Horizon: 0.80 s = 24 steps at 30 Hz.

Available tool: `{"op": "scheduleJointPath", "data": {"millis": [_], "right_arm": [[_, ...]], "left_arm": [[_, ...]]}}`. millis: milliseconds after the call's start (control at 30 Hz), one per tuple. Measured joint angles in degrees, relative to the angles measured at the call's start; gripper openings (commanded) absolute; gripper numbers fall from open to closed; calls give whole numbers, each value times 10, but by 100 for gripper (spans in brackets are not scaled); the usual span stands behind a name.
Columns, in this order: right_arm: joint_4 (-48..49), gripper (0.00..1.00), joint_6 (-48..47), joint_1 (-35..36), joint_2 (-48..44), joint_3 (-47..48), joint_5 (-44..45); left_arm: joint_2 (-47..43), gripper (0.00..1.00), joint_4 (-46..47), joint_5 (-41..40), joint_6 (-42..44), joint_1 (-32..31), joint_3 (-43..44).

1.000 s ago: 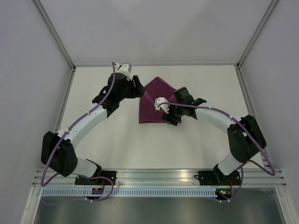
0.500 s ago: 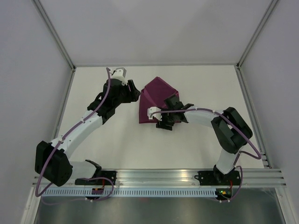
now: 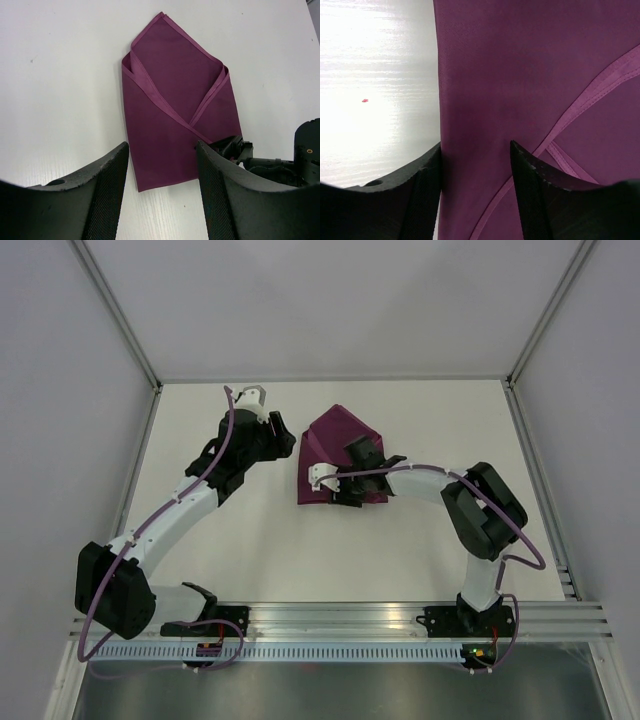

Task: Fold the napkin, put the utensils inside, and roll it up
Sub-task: Roll the napkin with the utensil

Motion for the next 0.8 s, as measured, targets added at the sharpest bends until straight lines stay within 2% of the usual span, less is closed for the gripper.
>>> {"op": "scheduleJointPath", "data": {"millis": [400, 667, 800], "right_arm": [[-79, 44, -30, -2, 34, 61, -5], [-96, 39, -27, 2, 37, 68, -5], [-104, 32, -24, 6, 38, 71, -1]], "left_arm": [[0, 62, -5, 17, 4, 2, 0], [0, 61, -16, 22, 5, 2, 0], [0, 61, -21, 30, 7, 2, 0]]}}
